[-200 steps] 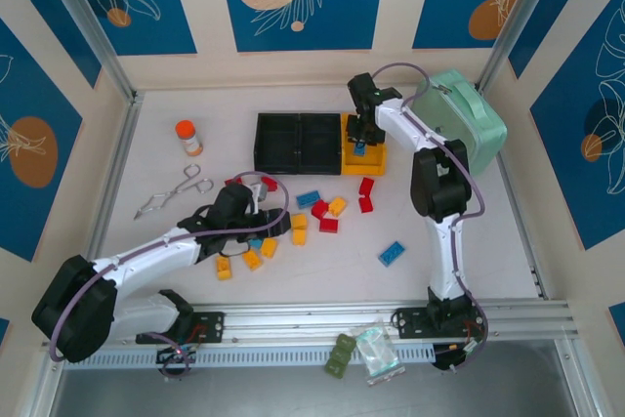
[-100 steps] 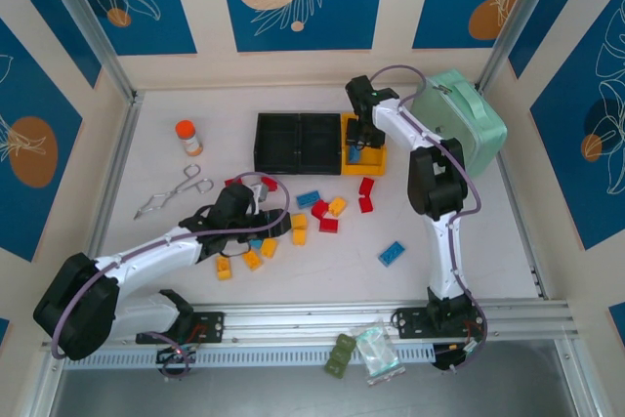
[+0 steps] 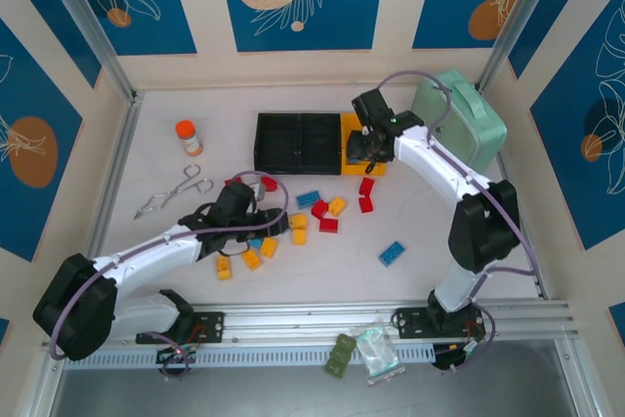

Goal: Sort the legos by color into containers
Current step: Place the lego in the container, then pick up the lego from the middle-left of the table.

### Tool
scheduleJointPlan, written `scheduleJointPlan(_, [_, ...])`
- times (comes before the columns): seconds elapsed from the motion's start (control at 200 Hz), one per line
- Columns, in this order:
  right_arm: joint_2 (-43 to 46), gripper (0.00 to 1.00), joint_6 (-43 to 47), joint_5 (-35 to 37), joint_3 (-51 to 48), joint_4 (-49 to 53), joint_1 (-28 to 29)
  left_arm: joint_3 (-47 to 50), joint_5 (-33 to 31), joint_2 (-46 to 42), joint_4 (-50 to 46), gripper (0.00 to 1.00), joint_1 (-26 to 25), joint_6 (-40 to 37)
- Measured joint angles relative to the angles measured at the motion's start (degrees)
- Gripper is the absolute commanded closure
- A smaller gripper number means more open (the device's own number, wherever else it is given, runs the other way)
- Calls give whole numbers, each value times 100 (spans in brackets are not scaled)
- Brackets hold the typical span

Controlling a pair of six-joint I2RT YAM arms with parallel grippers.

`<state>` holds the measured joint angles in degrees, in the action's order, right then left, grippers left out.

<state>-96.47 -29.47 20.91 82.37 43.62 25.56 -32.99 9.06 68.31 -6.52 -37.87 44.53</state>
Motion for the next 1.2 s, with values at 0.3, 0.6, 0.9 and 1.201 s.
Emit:
scheduleJointPlan(0.3, [1342,48,-306,-345,-1860,-413,291,-470,-678,4,-914,34,-4,-2])
scheduleJointPlan(0.6, [2286,48,-691,-431,-2780,-553,527,-1102,-1377,695,-1716,34,-4,4])
scheduleJointPlan(0.9, [2448,48,-962,-446,-3213,-693,627,-1113,-1257,903,-1958,38,-61,-66])
scheduleJointPlan(1.201, [2446,48,-1115,-466,-3379,-872,632,-1121,-1060,887,-2459,38,-651,-76])
